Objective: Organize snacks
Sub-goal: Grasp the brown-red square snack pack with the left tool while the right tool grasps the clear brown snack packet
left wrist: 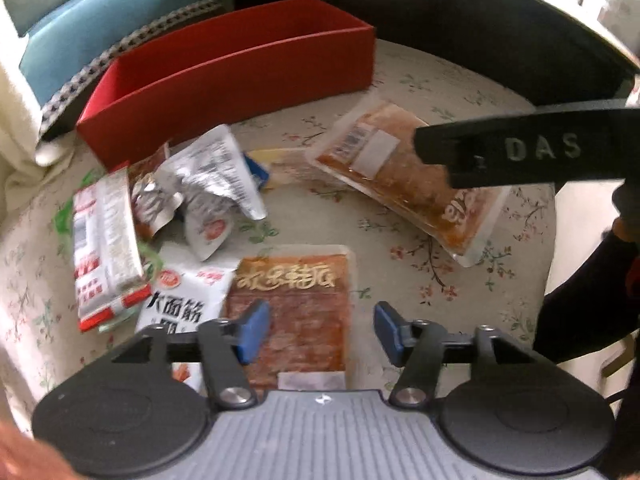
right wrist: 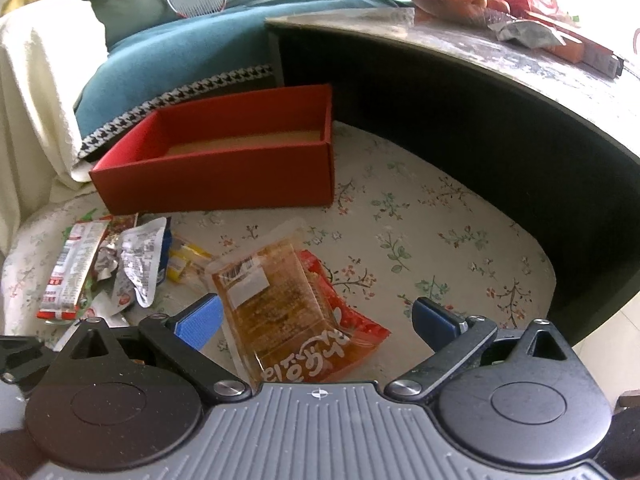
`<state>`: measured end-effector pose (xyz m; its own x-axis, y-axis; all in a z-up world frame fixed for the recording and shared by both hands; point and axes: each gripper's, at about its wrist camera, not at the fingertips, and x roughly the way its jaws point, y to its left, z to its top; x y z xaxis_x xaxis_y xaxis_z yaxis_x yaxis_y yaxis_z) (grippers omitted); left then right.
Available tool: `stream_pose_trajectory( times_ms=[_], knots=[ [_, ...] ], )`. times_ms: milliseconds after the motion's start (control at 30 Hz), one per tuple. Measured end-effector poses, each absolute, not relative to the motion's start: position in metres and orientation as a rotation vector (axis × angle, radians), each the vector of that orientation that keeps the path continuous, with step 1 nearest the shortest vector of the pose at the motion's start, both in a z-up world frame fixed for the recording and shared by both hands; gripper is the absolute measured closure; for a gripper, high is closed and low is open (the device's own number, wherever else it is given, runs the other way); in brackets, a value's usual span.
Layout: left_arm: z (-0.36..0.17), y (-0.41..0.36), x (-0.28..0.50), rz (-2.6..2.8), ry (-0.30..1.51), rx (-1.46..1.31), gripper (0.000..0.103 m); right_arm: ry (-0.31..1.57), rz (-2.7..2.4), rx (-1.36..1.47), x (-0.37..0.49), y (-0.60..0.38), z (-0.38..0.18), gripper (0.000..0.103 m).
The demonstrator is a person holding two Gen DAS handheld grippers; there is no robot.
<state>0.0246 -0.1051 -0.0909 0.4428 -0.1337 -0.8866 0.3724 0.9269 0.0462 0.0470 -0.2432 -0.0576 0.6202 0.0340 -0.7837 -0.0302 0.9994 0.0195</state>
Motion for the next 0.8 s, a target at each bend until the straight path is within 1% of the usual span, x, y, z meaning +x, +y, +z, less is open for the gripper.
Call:
stream_pose_trajectory(
  times_ms=[67, 133, 167, 200, 233, 267, 300, 467, 633, 667, 700, 733, 800],
  knots=[
    [-0.094, -0.116, 0.021, -0.308, 1.051, 0.319, 0.05, 0.921, 0.035, -0.007, 0.049, -0.242, -0.061, 0.001],
    [-0.094, -0.118, 0.017, -0.293, 1.025, 0.36, 0.065, 0.934, 0.035, -0.018, 0.05, -0.242, -0.065, 0.001],
    [-0.092, -0.115, 0.015, -0.301, 1.021, 0.355, 0.069, 0.936, 0.033, -0.022, 0.05, -0.242, -0.065, 0.001],
    [-0.089, -0.109, 0.013, -0.312, 1.027, 0.32, 0.081, 0.94, 0.032, -0.025, 0.05, -0.243, -0.066, 0.001],
    [-0.086, -0.103, 0.013, -0.323, 1.035, 0.279, 0.087, 0.943, 0.028, -0.025, 0.05, -0.244, -0.066, 0.001],
    [-0.084, -0.097, 0.014, -0.335, 1.049, 0.242, 0.1, 0.946, 0.023, -0.022, 0.051, -0.245, -0.066, 0.001],
    [-0.082, -0.091, 0.014, -0.343, 1.062, 0.205, 0.103, 0.947, 0.017, -0.018, 0.052, -0.247, -0.067, 0.001],
    [-0.073, -0.072, 0.015, -0.289, 1.048, 0.152, 0.103, 0.976, 0.016, -0.004, 0.057, -0.253, -0.071, 0.001],
    [-0.059, -0.053, 0.017, -0.314, 1.042, 0.045, 0.103, 1.028, 0.121, -0.157, 0.074, -0.238, -0.075, 0.0],
    [-0.058, -0.05, 0.018, -0.319, 1.042, 0.026, 0.101, 1.057, 0.162, -0.196, 0.08, -0.231, -0.08, 0.0],
    [-0.058, -0.049, 0.018, -0.332, 1.044, 0.016, 0.094, 1.077, 0.189, -0.215, 0.084, -0.227, -0.084, 0.0],
    [-0.057, -0.048, 0.017, -0.343, 1.043, 0.008, 0.089, 1.094, 0.206, -0.225, 0.089, -0.223, -0.09, 0.0],
    [-0.058, -0.048, 0.016, -0.357, 1.045, 0.004, 0.068, 1.144, 0.246, -0.24, 0.098, -0.214, -0.1, 0.0]
  ],
)
